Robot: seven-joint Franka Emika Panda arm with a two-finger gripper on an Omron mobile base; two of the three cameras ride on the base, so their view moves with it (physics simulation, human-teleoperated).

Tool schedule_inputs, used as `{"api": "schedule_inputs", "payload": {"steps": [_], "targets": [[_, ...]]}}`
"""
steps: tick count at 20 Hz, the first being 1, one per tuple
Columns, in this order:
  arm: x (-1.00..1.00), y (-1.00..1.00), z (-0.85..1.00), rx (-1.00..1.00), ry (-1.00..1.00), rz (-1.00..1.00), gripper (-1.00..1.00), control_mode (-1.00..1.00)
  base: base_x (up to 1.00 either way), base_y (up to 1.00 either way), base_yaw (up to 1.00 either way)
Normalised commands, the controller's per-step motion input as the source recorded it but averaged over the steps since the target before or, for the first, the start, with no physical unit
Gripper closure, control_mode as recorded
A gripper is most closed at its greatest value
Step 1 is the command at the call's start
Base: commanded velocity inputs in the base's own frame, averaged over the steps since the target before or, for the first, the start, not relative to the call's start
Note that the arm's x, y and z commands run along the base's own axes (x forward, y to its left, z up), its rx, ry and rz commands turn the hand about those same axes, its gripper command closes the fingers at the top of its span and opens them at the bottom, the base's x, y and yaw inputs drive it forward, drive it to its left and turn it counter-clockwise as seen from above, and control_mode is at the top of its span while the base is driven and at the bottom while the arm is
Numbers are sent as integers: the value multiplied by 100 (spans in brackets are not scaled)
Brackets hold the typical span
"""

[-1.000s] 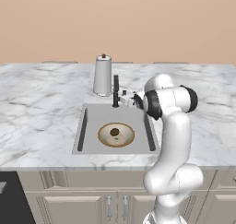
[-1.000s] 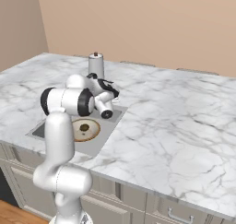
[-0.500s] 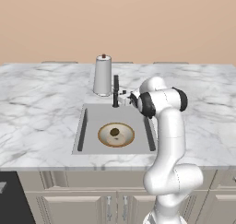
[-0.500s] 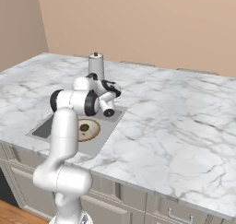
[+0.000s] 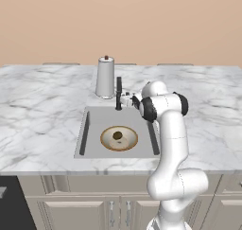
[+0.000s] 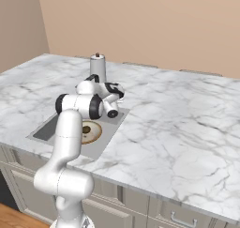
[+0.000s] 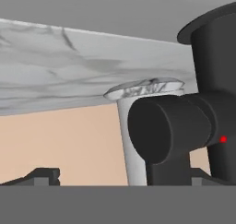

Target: Pick the kiwi from the cabinet and place it in the bowl. Then pick the bowl and place it in the sink. Then turn on the sink facuet.

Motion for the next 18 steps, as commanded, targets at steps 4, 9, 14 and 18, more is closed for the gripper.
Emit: {"api": "schedule_inputs", "payload": {"steps": [4, 9, 14, 18], "targets": [[0, -21, 0, 13, 0, 0, 100, -100, 0, 0, 0], [-1, -42, 0, 17, 0, -2, 100, -100, 0, 0, 0], [-3, -67, 0, 23, 0, -5, 100, -100, 0, 0, 0], [-1, -82, 0, 25, 2, -8, 100, -100, 0, 0, 0]]}}
